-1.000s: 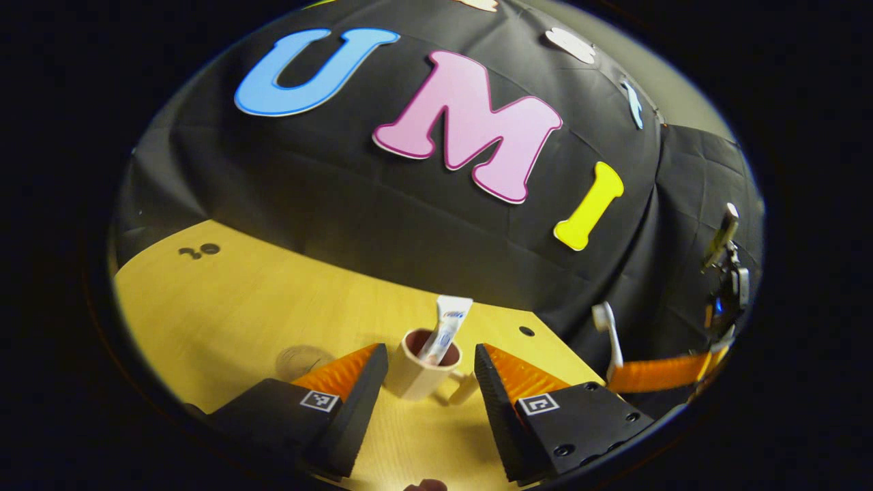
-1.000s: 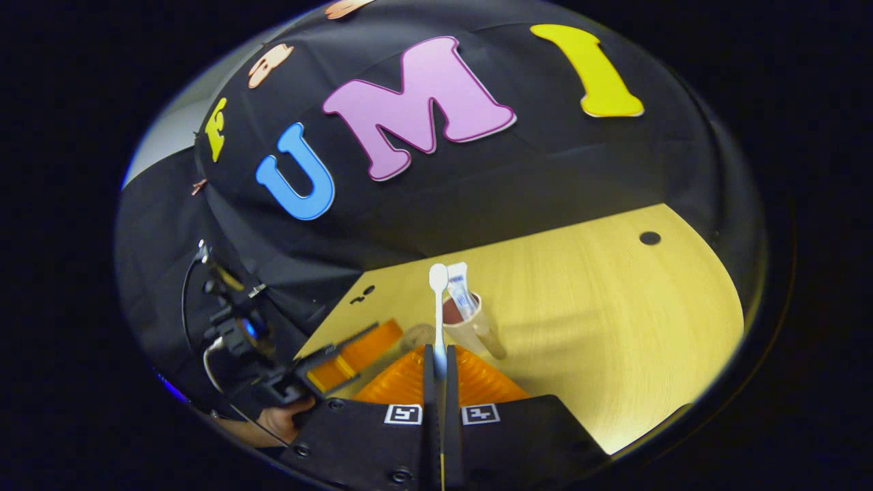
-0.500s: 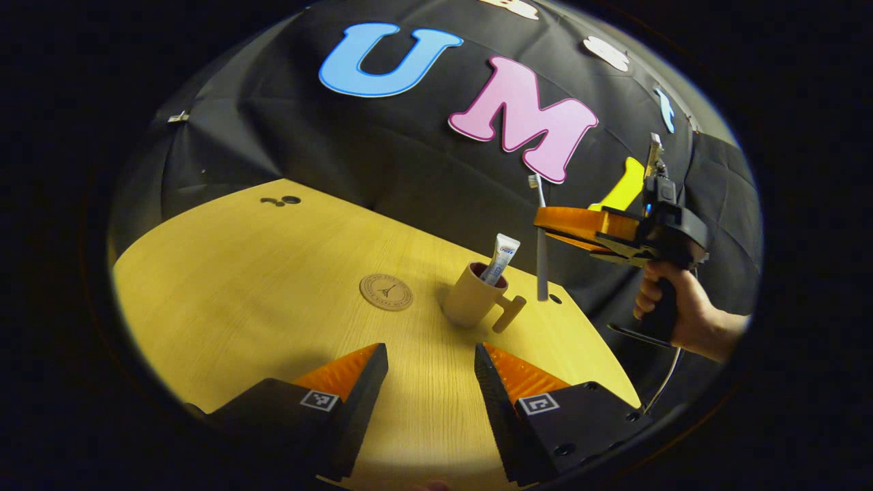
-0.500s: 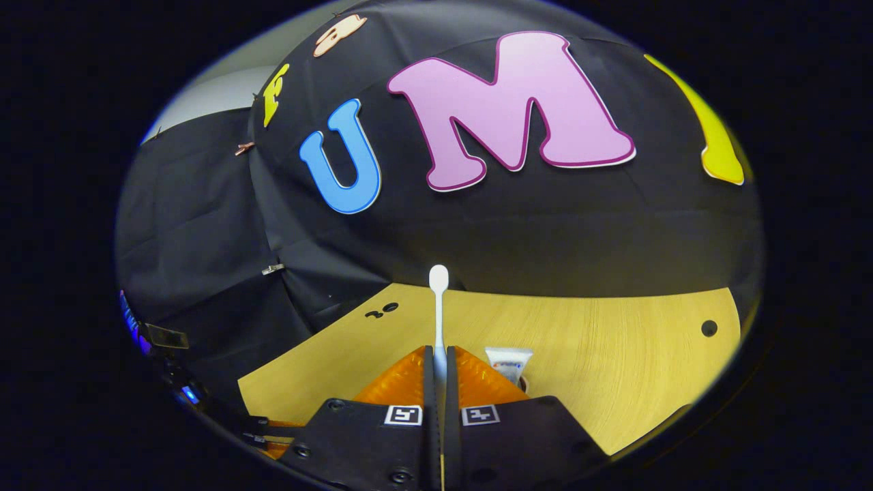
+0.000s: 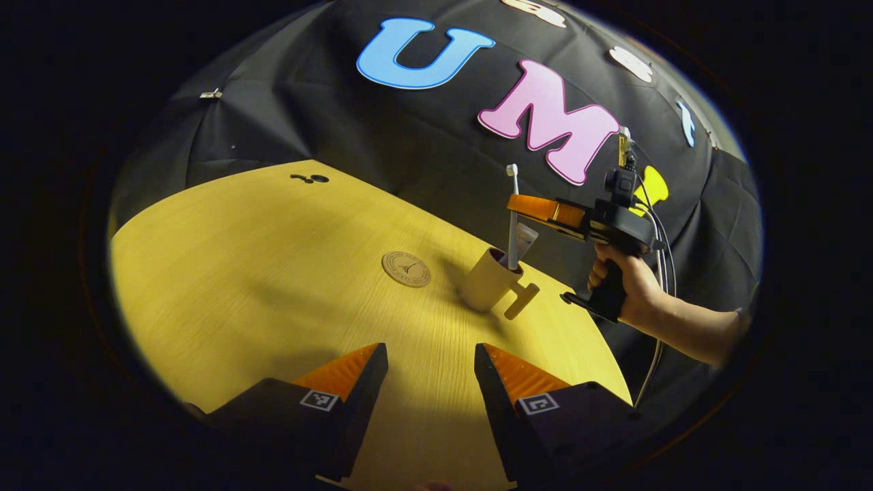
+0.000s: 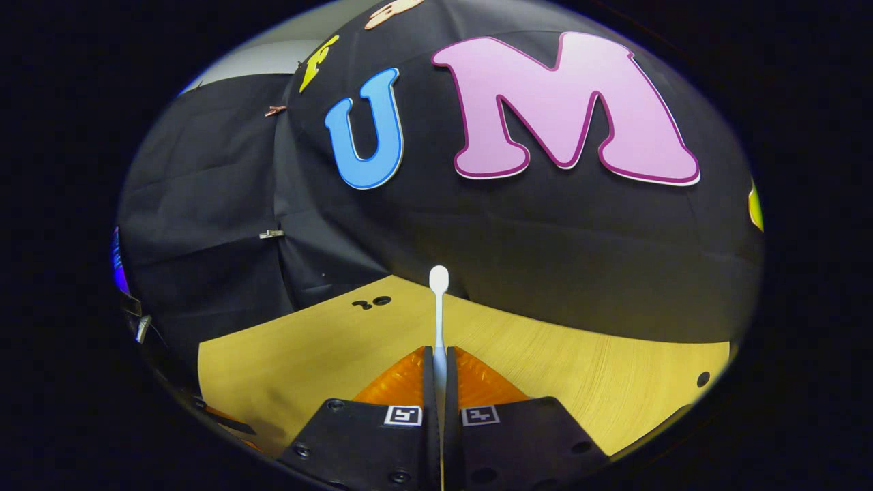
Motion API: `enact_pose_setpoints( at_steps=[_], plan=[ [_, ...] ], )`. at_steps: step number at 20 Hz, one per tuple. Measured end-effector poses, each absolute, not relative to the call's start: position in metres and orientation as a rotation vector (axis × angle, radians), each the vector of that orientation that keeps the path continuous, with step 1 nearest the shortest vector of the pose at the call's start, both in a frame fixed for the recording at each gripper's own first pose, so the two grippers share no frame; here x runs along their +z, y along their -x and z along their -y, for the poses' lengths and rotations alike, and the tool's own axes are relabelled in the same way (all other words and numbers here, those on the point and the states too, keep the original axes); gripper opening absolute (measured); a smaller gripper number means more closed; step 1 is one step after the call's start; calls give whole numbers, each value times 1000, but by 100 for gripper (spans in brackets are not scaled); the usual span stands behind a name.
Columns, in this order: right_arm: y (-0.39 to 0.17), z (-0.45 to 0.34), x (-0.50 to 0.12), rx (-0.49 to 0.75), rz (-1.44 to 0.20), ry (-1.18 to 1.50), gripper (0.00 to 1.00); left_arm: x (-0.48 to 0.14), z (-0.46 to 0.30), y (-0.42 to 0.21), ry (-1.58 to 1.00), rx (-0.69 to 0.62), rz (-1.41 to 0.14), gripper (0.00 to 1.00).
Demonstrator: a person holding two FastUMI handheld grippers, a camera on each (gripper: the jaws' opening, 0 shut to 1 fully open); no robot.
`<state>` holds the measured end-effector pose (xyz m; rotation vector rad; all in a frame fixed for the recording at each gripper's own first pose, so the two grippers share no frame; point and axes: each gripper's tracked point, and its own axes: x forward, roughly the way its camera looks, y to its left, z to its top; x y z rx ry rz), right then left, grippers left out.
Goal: Put the toothbrush and toothpaste on the desktop into the cup, then pick up the cup and place it on the coaster on the desktop.
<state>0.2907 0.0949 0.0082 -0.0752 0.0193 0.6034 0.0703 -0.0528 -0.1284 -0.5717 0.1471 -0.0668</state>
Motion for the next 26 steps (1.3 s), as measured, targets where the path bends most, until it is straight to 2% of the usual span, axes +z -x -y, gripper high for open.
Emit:
enact_pose_setpoints(
  at_steps=[11, 16, 18, 19, 21, 23, 24, 26],
  plan=[
    [-299, -85, -8, 581, 35, 161, 7, -136, 51, -74, 546, -43, -179, 81],
    [-291, -78, -9, 556, 25, 198, 12, -137, 50, -75, 537, -50, -193, 80],
    [-292, -80, -12, 553, 17, 206, 10, -134, 50, -76, 534, -54, -193, 81],
    [-287, -78, -11, 546, 3, 214, 14, -134, 50, -76, 531, -55, -194, 81],
    [-279, -77, -14, 541, -26, 229, 16, -132, 47, -76, 524, -57, -198, 81],
    [-272, -69, -17, 506, -55, 261, 23, -130, 45, -77, 519, -59, -203, 81],
    [-266, -71, -15, 511, -59, 269, 30, -128, 43, -76, 518, -61, -201, 81],
    [-255, -67, -12, 505, -59, 293, 35, -124, 41, -76, 516, -67, -198, 81]
  ],
)
